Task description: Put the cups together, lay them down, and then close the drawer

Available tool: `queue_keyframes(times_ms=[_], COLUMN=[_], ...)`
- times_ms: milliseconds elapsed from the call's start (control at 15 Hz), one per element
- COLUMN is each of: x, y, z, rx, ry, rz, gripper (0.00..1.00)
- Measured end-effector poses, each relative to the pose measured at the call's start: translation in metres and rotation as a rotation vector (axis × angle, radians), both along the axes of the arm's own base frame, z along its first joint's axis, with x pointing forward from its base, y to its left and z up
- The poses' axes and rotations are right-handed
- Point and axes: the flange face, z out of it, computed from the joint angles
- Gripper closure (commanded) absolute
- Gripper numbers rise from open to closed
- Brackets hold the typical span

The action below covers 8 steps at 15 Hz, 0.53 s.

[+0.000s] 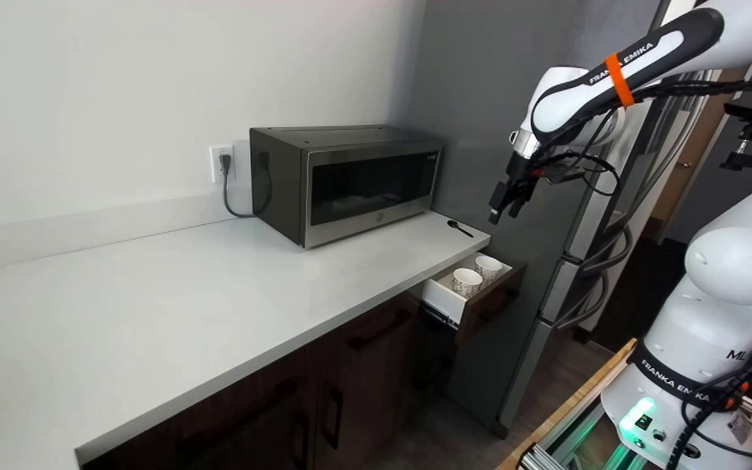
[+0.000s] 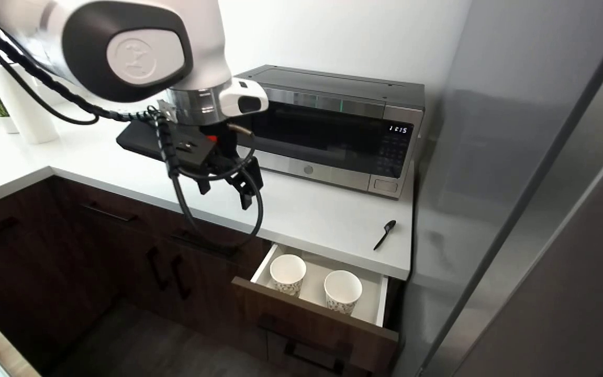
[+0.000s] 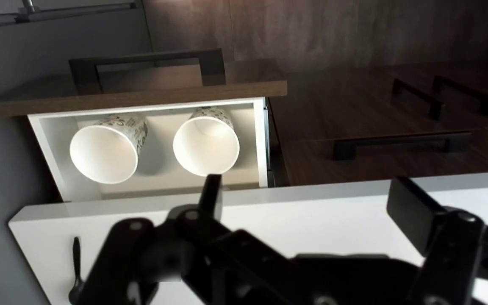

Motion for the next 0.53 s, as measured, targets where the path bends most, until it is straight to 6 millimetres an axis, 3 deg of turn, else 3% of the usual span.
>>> queue_keyframes(times_ms=[333, 533], x=[0.001, 0.004], y=[-0.027, -0.032], z=[-0.061, -0.078], rx=[0.006, 0.005], ry=[0.111, 0.147], rz=[-0.045, -0.055], gripper=[0.00, 0.00])
